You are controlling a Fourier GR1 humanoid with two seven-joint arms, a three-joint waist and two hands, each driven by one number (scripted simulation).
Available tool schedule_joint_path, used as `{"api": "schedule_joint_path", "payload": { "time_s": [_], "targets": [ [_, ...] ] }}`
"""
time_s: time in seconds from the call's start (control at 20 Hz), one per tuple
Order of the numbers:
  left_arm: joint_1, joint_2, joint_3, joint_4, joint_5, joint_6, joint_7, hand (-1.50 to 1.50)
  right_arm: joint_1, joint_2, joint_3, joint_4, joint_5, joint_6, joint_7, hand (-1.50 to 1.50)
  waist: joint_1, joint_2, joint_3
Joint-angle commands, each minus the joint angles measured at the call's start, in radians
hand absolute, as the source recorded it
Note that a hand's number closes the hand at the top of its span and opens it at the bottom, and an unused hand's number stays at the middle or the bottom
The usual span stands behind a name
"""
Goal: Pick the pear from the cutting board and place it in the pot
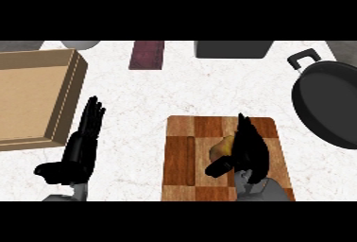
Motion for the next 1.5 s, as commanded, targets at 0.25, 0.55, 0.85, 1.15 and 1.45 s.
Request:
{"api": "schedule_joint_path", "payload": {
  "time_s": [0.25, 0.55, 0.85, 1.15, 1.45],
  "targets": [
    [-0.017, 0.023, 0.022, -0.052, 0.003, -0.028, 0.044, 0.0, -0.049, 0.015, 0.049, 0.101, -0.022, -0.057, 0.221, -1.5, 0.0, -0.002, 0.001],
    [-0.041, 0.007, 0.07, 0.038, 0.024, -0.049, 0.003, 0.0, -0.051, 0.015, -0.01, 0.171, -0.016, -0.048, 0.146, -1.5, -0.01, 0.001, 0.001],
    [0.003, -0.022, 0.043, 0.042, -0.005, -0.058, -0.036, 0.0, -0.006, 0.015, 0.092, 0.277, -0.029, -0.208, 0.083, -1.5, -0.004, 0.001, 0.001],
    [-0.045, -0.028, 0.056, 0.004, -0.04, -0.022, 0.048, 0.0, -0.031, 0.015, 0.051, 0.229, 0.166, -0.129, 0.05, 1.5, -0.01, -0.001, 0.001],
    [0.064, -0.041, 0.053, -0.042, -0.028, -0.075, -0.013, 0.0, -0.116, 0.015, -0.037, 0.37, 0.163, -0.141, -0.058, 1.5, -0.003, -0.001, 0.001]
  ]
}}
